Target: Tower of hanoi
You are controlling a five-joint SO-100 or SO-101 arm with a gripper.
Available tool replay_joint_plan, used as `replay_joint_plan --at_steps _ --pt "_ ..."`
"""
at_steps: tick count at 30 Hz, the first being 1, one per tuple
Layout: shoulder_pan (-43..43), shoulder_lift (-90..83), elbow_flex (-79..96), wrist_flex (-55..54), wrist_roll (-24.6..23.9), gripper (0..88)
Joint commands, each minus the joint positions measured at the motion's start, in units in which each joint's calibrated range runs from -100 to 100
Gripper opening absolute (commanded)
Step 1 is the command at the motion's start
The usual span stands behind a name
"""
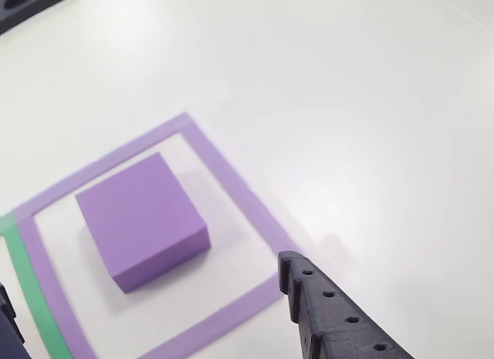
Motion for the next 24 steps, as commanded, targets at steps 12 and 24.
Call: replay_joint_plan --at_steps 12,24 --pt "-2.7 24.5 -0.9 -29.1 1.0 41.1" --pt "-0.7 41.9 -7.5 -41.8 1.0 42.7"
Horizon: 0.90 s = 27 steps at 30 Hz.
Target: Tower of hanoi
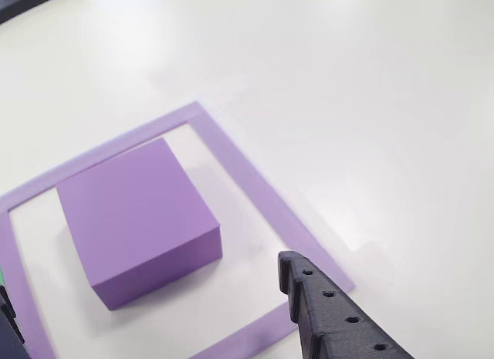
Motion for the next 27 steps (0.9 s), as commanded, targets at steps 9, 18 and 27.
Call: replay_joint_plan --at_steps 9,18,27 --pt "0.0 10.6 -7.2 -10.6 0.2 43.0" --pt "-1.0 15.2 -10.4 -12.5 0.2 41.7" --pt "-1.9 19.4 -12.1 -15.9 0.2 41.5"
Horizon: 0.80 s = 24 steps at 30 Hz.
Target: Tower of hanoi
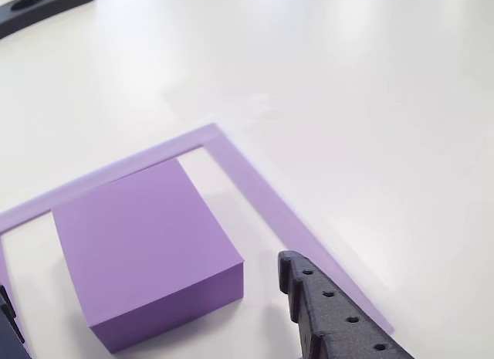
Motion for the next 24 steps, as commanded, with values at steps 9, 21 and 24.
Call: replay_joint_plan --at_steps 9,21,24 --pt "-0.7 2.7 -4.5 -3.3 0.2 42.0" --pt "-1.2 5.8 -7.5 -4.1 0.2 42.5" --pt "-1.6 6.3 -7.5 -4.9 0.2 42.5"
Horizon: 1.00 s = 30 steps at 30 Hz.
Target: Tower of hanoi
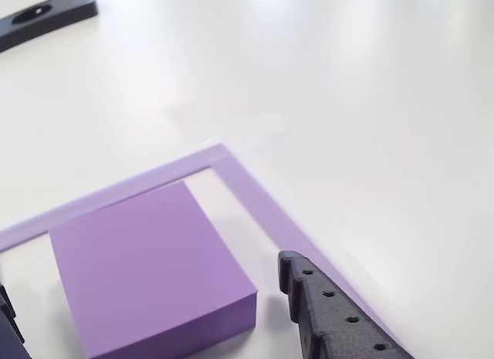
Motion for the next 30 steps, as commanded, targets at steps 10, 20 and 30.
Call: replay_joint_plan --at_steps 10,20,30 --pt "-1.8 2.1 -2.5 -4.2 0.2 42.4" --pt "-2.3 3.4 -4.1 -4.2 0.2 34.8" --pt "-3.3 4.2 -5.2 -4.6 0.2 25.8"
